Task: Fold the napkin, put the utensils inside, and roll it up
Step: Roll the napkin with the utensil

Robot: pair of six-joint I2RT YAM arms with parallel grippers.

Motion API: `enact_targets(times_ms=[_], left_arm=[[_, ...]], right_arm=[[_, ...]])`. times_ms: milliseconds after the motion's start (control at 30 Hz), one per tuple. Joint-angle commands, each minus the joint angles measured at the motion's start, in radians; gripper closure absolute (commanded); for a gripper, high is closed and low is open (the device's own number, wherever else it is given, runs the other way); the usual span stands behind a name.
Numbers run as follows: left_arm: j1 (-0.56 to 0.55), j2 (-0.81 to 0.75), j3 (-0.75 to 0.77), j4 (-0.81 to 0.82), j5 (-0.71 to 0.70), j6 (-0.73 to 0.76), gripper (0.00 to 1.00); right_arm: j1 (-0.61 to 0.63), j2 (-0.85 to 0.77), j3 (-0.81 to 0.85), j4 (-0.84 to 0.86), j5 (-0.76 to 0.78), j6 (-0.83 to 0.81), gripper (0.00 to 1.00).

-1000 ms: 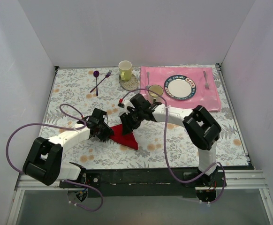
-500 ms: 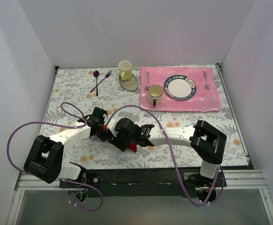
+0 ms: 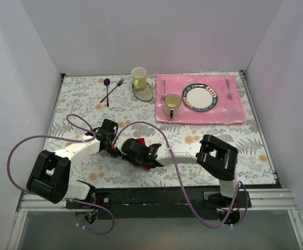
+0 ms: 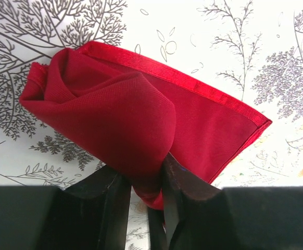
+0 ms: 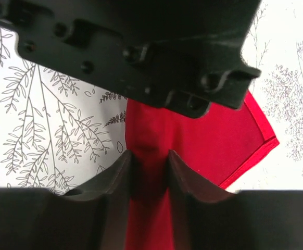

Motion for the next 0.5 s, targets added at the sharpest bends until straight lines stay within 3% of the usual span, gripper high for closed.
enact_targets(times_ms=[0,67,167,300,467], left_arm=[[-0.015,-0.006,-0.008,-0.099,-0.045,0.04,0.72],[-0.015,-0.016,0.009,-0.108,-0.052,0.046,0.64],[-0.009,-0.042,0.044,-0.14,-0.084,0.06,0.47],[0.03,-0.088,0.087,-0.171,-0.111,0.1,0.39],[0.091,-0.11,0.144,-0.174,-0.037,0.138,0.33]], right_arm=[[-0.003,0.041,0.025,-0.014,0.0,0.012,0.68],[-0.015,0.039,0.018,-0.011,-0.061,0.018,0.78],[-0.058,0.03,-0.011,0.013,-0.173,0.067,0.83],[-0.146,0.033,-0.034,0.032,-0.384,0.138,0.86],[-0.264,0.067,-0.093,0.157,-0.705,0.258,0.87]])
